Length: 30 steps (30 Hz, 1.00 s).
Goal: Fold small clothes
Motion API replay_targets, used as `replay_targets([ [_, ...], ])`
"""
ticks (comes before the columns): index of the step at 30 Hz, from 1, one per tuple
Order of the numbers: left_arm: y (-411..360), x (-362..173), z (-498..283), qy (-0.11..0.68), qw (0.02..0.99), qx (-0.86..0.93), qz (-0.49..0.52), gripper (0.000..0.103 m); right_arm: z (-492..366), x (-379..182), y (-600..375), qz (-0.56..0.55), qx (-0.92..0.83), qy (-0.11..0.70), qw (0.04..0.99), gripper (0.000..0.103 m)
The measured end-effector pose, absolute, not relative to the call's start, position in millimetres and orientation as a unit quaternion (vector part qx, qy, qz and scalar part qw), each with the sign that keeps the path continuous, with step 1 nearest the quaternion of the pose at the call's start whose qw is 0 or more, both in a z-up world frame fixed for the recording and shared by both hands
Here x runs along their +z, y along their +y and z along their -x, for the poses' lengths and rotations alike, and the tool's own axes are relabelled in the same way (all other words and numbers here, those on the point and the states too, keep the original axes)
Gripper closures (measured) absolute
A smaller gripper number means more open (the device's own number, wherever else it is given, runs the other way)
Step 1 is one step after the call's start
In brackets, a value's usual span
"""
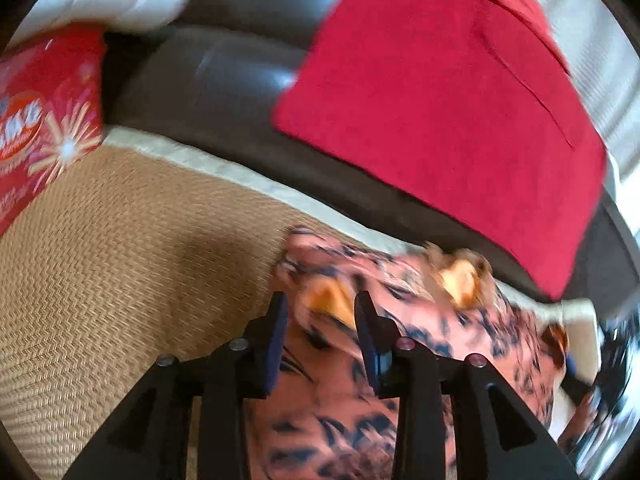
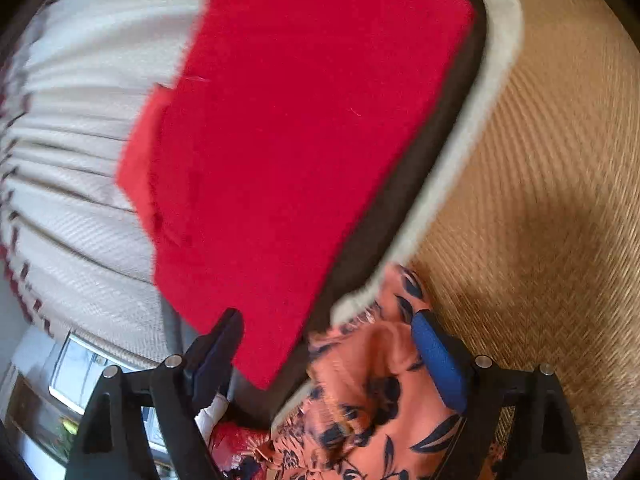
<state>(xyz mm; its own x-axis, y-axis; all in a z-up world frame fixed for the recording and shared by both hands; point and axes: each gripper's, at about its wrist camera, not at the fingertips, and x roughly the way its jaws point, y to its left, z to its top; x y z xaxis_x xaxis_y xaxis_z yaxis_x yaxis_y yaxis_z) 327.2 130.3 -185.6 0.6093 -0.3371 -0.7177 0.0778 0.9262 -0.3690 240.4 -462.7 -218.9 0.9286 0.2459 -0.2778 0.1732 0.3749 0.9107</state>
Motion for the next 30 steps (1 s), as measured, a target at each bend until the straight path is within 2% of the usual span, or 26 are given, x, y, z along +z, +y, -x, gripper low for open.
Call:
replay_targets([
  [3,110,-174,-299,0.402,0.896,-0.142,0.126,0.063,-233,-201,-449,-0.519,0.052,0.226,0.822,0.018],
  [5,88,-182,-291,0.429,0.877,-0.189,0.105,0.062,-229,-190,-433,-0.459,0.051,0.277,0.842,0.040],
  [6,80,-186,-291,0.439,0.870,-0.204,0.097,0.062,-228,-189,-425,-0.438,0.055,0.305,0.844,0.046],
  [7,69,-191,-292,0.452,0.859,-0.224,0.083,0.062,-228,-189,-419,-0.426,0.065,0.324,0.842,0.059],
  [8,56,-199,-294,0.472,0.845,-0.243,0.064,0.062,-231,-191,-409,-0.409,0.085,0.352,0.838,0.065],
  [12,26,-223,-305,0.515,0.811,-0.275,0.042,0.062,-255,-202,-371,-0.309,0.077,0.445,0.837,0.065],
  [14,22,-236,-322,0.535,0.796,-0.278,0.059,0.062,-269,-209,-364,-0.295,0.063,0.458,0.836,0.065],
  [18,12,-240,-360,0.525,0.804,-0.267,0.084,0.062,-314,-212,-366,-0.330,0.060,0.406,0.850,0.065],
  [21,21,-228,-376,0.469,0.839,-0.248,0.122,0.062,-330,-215,-371,-0.389,0.069,0.318,0.862,0.065],
  [24,43,-207,-381,0.394,0.879,-0.208,0.169,0.061,-344,-216,-375,-0.416,0.049,0.286,0.862,0.063],
  [27,56,-191,-372,0.339,0.913,-0.168,0.155,0.044,-343,-210,-368,-0.422,0.047,0.257,0.868,0.063],
  [30,52,-186,-364,0.339,0.917,-0.172,0.124,0.044,-335,-197,-363,-0.408,0.048,0.244,0.879,0.063],
])
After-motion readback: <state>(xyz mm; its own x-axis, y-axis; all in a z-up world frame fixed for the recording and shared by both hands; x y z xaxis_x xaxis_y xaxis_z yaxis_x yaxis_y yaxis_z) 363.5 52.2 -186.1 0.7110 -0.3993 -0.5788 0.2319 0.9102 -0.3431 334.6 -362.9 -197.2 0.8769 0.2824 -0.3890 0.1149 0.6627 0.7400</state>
